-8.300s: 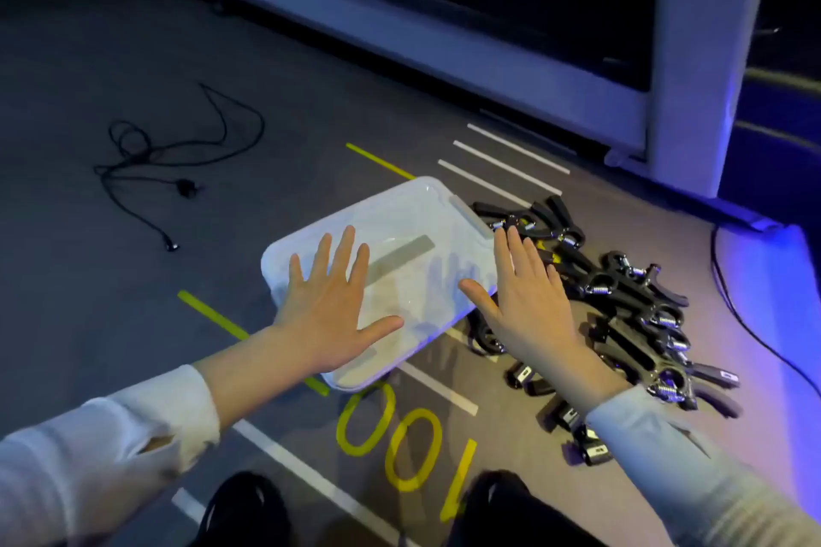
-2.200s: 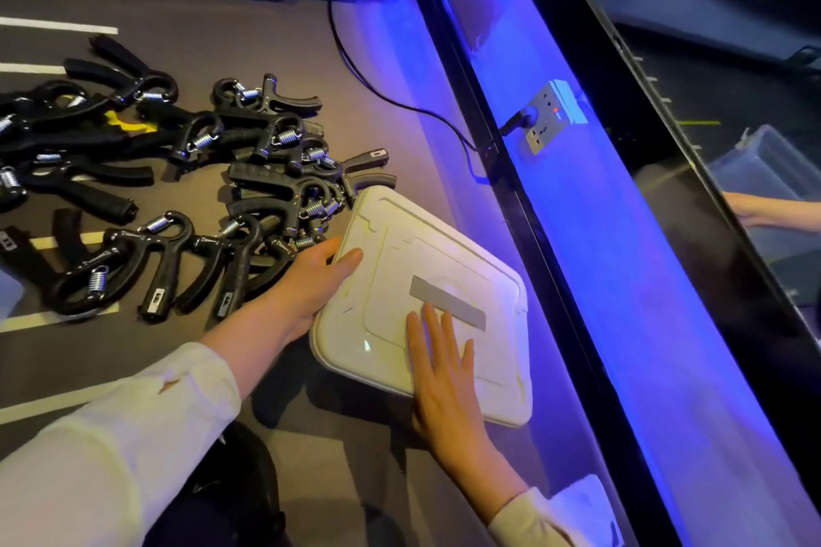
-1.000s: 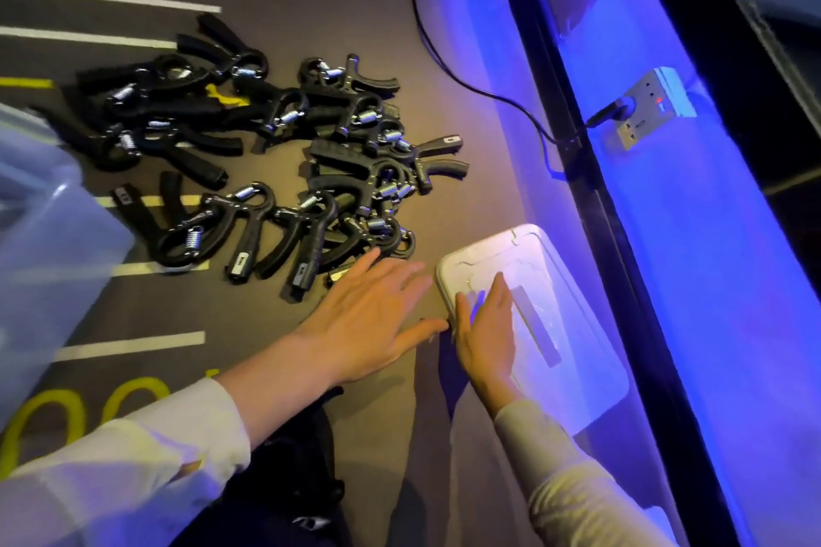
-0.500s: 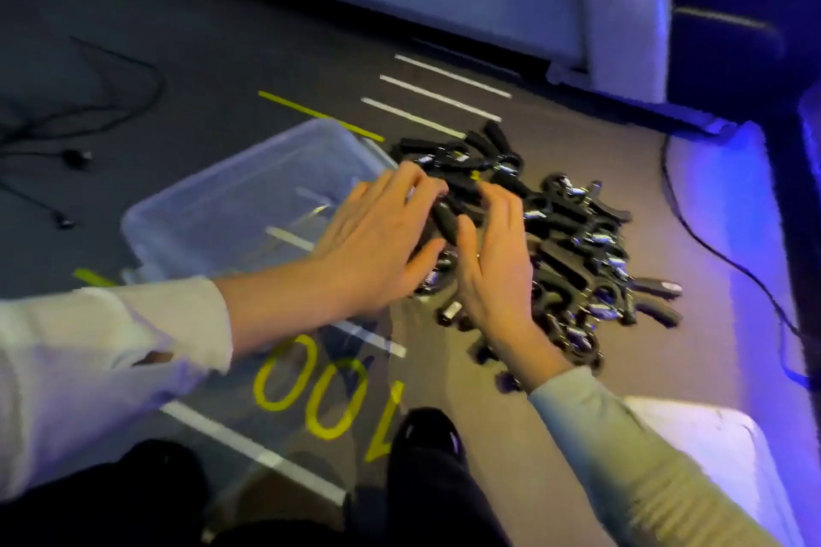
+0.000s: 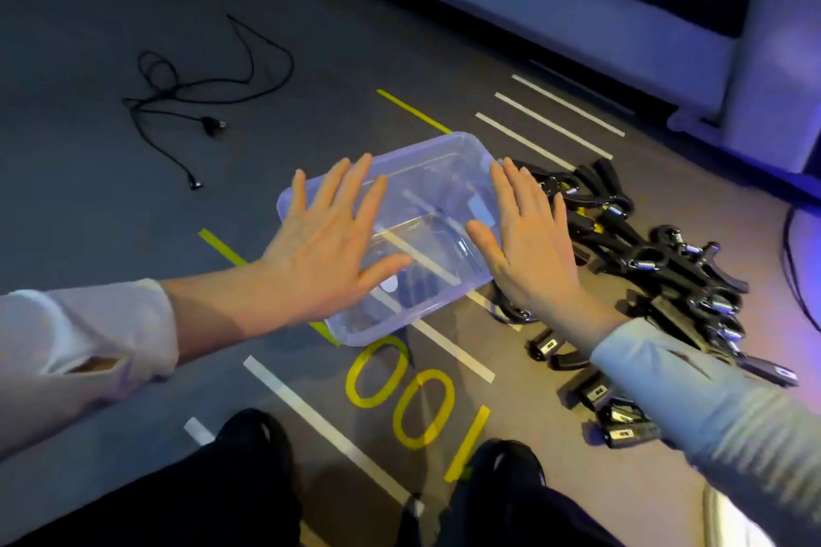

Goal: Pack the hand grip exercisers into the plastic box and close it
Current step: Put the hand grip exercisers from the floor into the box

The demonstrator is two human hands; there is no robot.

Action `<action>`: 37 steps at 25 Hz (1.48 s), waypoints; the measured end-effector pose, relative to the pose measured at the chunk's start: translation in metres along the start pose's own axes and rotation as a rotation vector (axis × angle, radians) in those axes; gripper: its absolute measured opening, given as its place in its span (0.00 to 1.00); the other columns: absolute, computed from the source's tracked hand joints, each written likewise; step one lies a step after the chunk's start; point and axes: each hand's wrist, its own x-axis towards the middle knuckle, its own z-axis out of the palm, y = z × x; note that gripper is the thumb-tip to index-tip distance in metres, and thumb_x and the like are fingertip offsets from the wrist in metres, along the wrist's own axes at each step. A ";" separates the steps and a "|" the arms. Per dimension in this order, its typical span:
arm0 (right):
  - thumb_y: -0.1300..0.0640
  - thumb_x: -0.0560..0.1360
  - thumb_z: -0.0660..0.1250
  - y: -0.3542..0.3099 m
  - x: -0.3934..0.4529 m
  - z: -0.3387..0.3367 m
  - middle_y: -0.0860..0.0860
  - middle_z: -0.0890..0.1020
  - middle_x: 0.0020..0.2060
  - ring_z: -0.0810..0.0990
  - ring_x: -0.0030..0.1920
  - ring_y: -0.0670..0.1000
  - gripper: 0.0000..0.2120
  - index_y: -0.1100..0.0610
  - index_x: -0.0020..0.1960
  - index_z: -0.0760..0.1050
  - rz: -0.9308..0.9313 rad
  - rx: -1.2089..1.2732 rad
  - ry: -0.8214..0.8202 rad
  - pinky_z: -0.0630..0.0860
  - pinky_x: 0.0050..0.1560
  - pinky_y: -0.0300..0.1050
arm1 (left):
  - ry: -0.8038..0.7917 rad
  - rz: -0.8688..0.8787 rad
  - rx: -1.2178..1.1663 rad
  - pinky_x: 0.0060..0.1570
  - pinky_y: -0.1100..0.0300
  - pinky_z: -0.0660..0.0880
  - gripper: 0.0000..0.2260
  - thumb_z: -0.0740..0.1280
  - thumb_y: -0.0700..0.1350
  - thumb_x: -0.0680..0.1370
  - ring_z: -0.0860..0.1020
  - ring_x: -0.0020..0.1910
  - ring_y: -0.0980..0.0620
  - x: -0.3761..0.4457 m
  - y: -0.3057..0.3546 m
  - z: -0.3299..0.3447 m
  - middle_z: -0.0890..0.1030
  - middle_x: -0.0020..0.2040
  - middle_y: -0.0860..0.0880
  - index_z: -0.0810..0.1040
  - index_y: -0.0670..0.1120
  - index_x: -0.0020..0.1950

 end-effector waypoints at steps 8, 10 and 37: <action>0.32 0.71 0.34 0.023 0.001 0.044 0.49 0.50 0.77 0.47 0.77 0.51 0.41 0.54 0.77 0.46 0.081 -0.103 -0.163 0.45 0.74 0.55 | -0.087 -0.133 -0.068 0.63 0.30 0.52 0.45 0.36 0.71 0.71 0.54 0.73 0.38 -0.005 -0.024 0.058 0.54 0.76 0.41 0.59 0.40 0.73; 0.32 0.71 0.34 0.032 -0.001 0.052 0.49 0.49 0.77 0.44 0.77 0.51 0.41 0.54 0.77 0.45 0.089 -0.104 -0.182 0.42 0.74 0.53 | -0.089 -0.113 -0.085 0.65 0.31 0.49 0.45 0.36 0.72 0.70 0.52 0.74 0.38 0.001 -0.020 0.070 0.53 0.76 0.42 0.58 0.41 0.74; 0.53 0.77 0.61 0.172 -0.137 0.106 0.56 0.63 0.71 0.63 0.70 0.58 0.28 0.58 0.74 0.57 0.574 -0.168 -0.385 0.62 0.69 0.54 | -0.133 0.461 -0.455 0.52 0.54 0.66 0.26 0.47 0.60 0.78 0.75 0.51 0.41 0.025 0.044 0.117 0.79 0.53 0.44 0.67 0.45 0.66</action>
